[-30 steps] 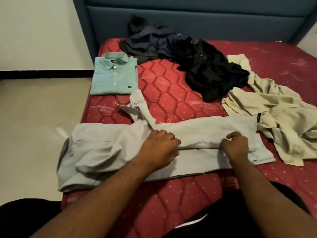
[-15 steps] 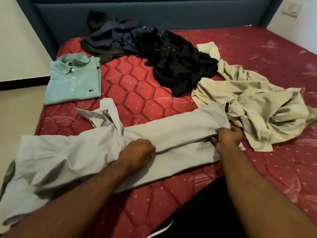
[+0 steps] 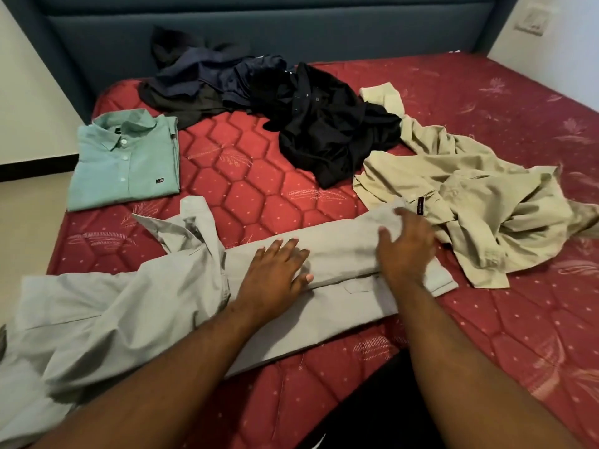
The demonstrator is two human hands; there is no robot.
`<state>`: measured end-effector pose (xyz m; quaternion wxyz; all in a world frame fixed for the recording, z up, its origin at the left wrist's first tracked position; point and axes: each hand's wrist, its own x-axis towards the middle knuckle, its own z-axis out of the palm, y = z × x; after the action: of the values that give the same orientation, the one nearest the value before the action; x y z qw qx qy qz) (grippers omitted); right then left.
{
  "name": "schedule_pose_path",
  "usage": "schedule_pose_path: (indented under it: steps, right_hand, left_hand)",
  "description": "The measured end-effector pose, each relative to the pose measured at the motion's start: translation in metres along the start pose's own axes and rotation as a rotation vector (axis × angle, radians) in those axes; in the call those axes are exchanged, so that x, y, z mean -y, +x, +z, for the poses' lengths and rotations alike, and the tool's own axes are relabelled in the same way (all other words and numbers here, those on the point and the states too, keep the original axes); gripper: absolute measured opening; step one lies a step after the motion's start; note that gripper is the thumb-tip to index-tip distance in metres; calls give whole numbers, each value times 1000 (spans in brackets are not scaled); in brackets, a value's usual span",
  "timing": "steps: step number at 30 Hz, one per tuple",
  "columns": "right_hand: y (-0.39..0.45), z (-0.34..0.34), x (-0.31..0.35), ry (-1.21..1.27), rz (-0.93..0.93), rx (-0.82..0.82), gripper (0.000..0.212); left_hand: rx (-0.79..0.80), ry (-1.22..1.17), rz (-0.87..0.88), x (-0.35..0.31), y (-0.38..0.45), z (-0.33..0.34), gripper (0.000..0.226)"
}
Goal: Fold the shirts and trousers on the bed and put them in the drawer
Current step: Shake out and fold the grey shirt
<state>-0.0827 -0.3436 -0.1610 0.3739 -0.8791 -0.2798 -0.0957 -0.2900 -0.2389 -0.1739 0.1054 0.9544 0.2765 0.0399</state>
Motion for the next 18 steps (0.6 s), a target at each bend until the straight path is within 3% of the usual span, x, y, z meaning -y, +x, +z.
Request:
schedule_pose_path:
  steps: [3,4,6,10,13,16,18]
  right_hand:
    - [-21,29,17,-43,-390,478,42]
    - [-25,36,11,-145,-434,654,47]
    - [-10,42,-15,-333,-394,808,59]
    - [56,28,-66,-526,-21,660,70]
    - [57,38,-45,-687,-196,538,67]
    - [29,64,-19,-437,-460,754,64]
    - [33,73,-28,-432,-441,837,71]
  left_hand:
    - [109,11,-23,-8,18,19,60]
    - [137,1,-46,-7,19,27,63]
    - [152,22,-76,-3,18,45,67]
    - [174,-21,-103,0,22,47,68]
    - [154,-54,-143,2,41,36,71]
    - [122,-11,-198,3,49,46,74]
    - [118,1,-203,5,49,52,76]
